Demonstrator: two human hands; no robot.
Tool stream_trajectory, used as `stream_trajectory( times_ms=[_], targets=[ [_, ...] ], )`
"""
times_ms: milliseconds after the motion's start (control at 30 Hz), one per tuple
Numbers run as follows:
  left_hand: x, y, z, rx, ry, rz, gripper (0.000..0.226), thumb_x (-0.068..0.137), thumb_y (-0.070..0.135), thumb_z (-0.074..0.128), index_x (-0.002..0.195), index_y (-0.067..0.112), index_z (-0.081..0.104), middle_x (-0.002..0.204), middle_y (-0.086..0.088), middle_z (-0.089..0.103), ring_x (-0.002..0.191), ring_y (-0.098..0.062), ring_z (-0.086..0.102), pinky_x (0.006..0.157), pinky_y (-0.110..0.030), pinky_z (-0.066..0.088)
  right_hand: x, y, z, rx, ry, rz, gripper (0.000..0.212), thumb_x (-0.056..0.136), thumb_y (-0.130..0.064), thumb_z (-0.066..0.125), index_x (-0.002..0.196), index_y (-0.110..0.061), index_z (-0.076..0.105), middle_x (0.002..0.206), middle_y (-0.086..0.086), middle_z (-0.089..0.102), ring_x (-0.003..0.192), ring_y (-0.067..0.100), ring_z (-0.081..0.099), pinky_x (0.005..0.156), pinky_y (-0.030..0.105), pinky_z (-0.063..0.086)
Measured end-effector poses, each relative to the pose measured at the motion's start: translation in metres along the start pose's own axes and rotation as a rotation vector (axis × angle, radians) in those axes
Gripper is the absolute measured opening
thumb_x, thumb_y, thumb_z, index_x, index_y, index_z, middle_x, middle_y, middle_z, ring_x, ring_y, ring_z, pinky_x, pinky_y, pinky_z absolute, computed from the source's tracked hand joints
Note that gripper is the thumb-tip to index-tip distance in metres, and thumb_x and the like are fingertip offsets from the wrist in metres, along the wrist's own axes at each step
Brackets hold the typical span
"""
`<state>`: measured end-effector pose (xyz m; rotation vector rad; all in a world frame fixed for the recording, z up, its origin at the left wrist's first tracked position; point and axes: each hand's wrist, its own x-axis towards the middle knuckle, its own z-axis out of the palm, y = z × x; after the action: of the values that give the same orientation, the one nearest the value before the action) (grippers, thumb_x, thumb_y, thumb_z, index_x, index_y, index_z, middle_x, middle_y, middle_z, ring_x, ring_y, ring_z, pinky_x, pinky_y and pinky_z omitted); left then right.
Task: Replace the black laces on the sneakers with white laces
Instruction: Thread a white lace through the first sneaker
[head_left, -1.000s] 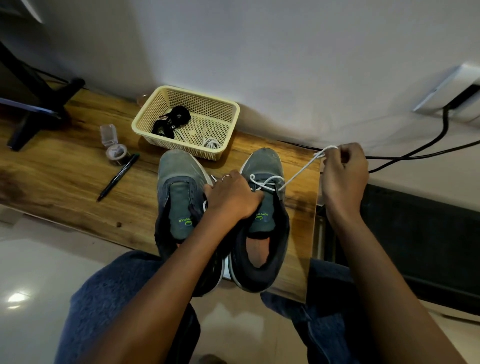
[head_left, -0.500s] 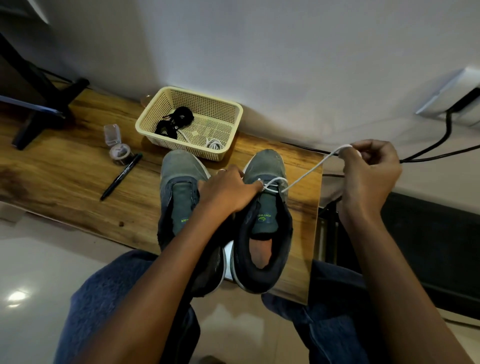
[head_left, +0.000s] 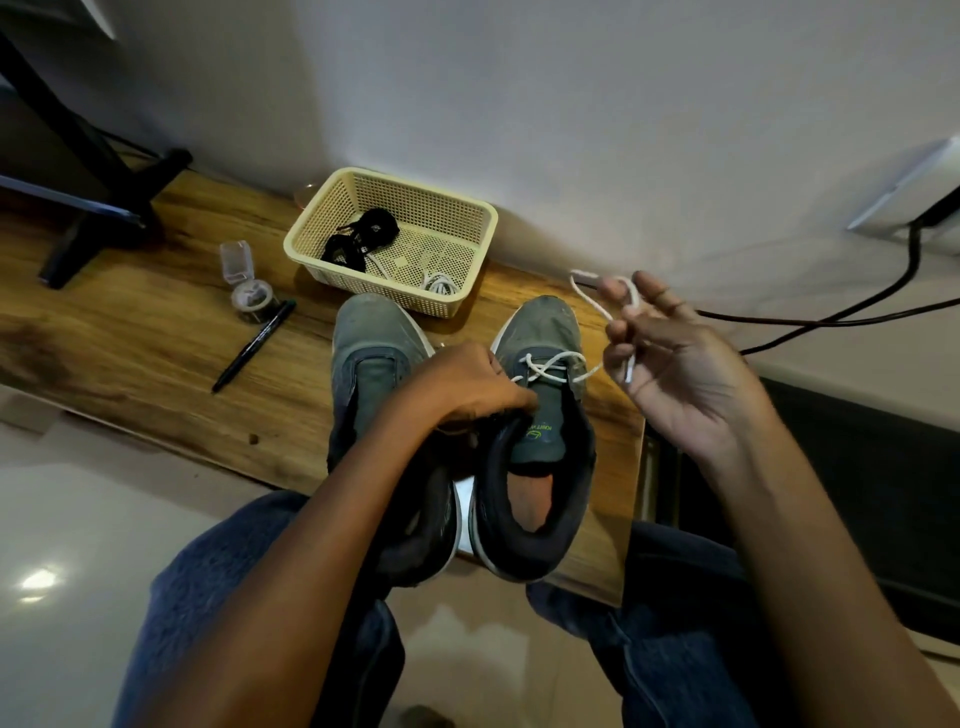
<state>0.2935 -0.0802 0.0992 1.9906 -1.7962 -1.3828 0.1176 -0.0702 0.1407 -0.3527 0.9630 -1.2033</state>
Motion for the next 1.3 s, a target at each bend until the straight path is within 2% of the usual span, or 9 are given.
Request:
stream_trajectory(
  times_ms=[133, 233, 367, 467, 633, 767, 900, 1067, 1300],
  targets=[
    [-0.002, -0.003, -0.008, -0.127, -0.006, -0.005, 0.016, 0.082, 0.021, 0.071, 0.084, 0.005, 0.069, 0.072, -0.004, 0.067, 0.067, -0.017, 0.060, 0.067, -0.027, 0.047, 0.002, 0.019, 0.007, -0.301, 0.029, 0.130, 0.013, 0.097, -0.007, 0.049, 0.097, -0.007, 0.061, 0.079, 0.004, 0.071, 0.044, 0.002, 0.050, 0.038, 0.009, 0.034],
    [-0.002, -0.008, -0.011, -0.181, -0.036, -0.002, 0.010, 0.084, 0.011, 0.069, 0.089, 0.004, 0.069, 0.077, -0.007, 0.066, 0.071, -0.017, 0.059, 0.064, -0.026, 0.046, 0.002, 0.030, 0.012, -0.537, 0.064, 0.066, 0.020, 0.096, -0.020, 0.056, 0.082, -0.008, 0.064, 0.064, 0.001, 0.069, 0.045, 0.004, 0.053, 0.042, 0.011, 0.037],
    [0.001, -0.012, -0.014, -0.234, -0.065, -0.001, 0.006, 0.084, 0.002, 0.066, 0.083, 0.008, 0.069, 0.075, -0.001, 0.064, 0.069, -0.011, 0.057, 0.065, -0.025, 0.045, -0.002, 0.035, 0.022, -0.732, 0.048, -0.028, 0.032, 0.095, -0.031, 0.057, 0.073, -0.010, 0.064, 0.066, -0.001, 0.067, 0.052, 0.003, 0.058, 0.048, 0.014, 0.043],
    [0.001, -0.012, -0.015, -0.263, -0.068, -0.012, 0.010, 0.084, -0.004, 0.063, 0.083, 0.004, 0.068, 0.071, -0.001, 0.062, 0.066, -0.010, 0.055, 0.062, -0.022, 0.044, 0.001, 0.038, 0.025, -0.906, 0.027, -0.177, 0.036, 0.096, -0.035, 0.054, 0.068, -0.013, 0.063, 0.076, 0.002, 0.068, 0.066, 0.001, 0.058, 0.064, 0.021, 0.044],
    [0.001, -0.013, -0.015, -0.262, -0.061, -0.010, 0.014, 0.085, -0.005, 0.062, 0.096, -0.001, 0.069, 0.076, -0.003, 0.063, 0.066, -0.010, 0.054, 0.057, -0.019, 0.043, 0.006, 0.037, 0.019, -0.997, -0.065, -0.218, 0.025, 0.095, -0.025, 0.057, 0.080, -0.007, 0.068, 0.068, 0.005, 0.065, 0.053, 0.004, 0.056, 0.051, 0.016, 0.042],
    [0.000, -0.011, -0.015, -0.256, -0.056, -0.012, 0.010, 0.086, -0.003, 0.063, 0.089, 0.003, 0.069, 0.067, -0.001, 0.060, 0.060, -0.009, 0.052, 0.053, -0.019, 0.041, 0.008, 0.035, 0.012, -1.086, -0.089, -0.125, 0.004, 0.082, -0.003, 0.072, 0.084, -0.003, 0.069, 0.079, 0.014, 0.073, 0.068, 0.018, 0.071, 0.065, 0.026, 0.059],
    [-0.001, -0.010, -0.015, -0.256, -0.064, -0.014, 0.010, 0.086, -0.002, 0.063, 0.090, 0.004, 0.070, 0.069, -0.002, 0.062, 0.062, -0.010, 0.054, 0.055, -0.020, 0.044, 0.010, 0.036, 0.009, -1.229, -0.055, -0.128, 0.009, 0.078, 0.002, 0.074, 0.080, -0.006, 0.069, 0.078, 0.013, 0.073, 0.073, 0.020, 0.072, 0.072, 0.033, 0.059],
    [0.000, -0.010, -0.015, -0.248, -0.061, -0.017, 0.014, 0.085, 0.000, 0.064, 0.098, 0.000, 0.070, 0.076, -0.007, 0.064, 0.070, -0.016, 0.056, 0.066, -0.024, 0.045, 0.014, 0.041, 0.009, -1.328, -0.013, -0.155, 0.013, 0.076, 0.000, 0.076, 0.074, -0.012, 0.070, 0.074, 0.007, 0.071, 0.068, 0.016, 0.068, 0.066, 0.031, 0.057],
    [-0.003, -0.007, -0.014, -0.226, -0.043, -0.008, 0.006, 0.085, 0.001, 0.065, 0.087, 0.003, 0.071, 0.065, -0.002, 0.058, 0.058, -0.009, 0.049, 0.052, -0.019, 0.038, 0.016, 0.051, 0.009, -1.470, 0.014, -0.282, 0.026, 0.074, -0.003, 0.075, 0.063, -0.022, 0.062, 0.063, -0.004, 0.064, 0.063, 0.014, 0.064, 0.049, 0.014, 0.042]
  ],
)
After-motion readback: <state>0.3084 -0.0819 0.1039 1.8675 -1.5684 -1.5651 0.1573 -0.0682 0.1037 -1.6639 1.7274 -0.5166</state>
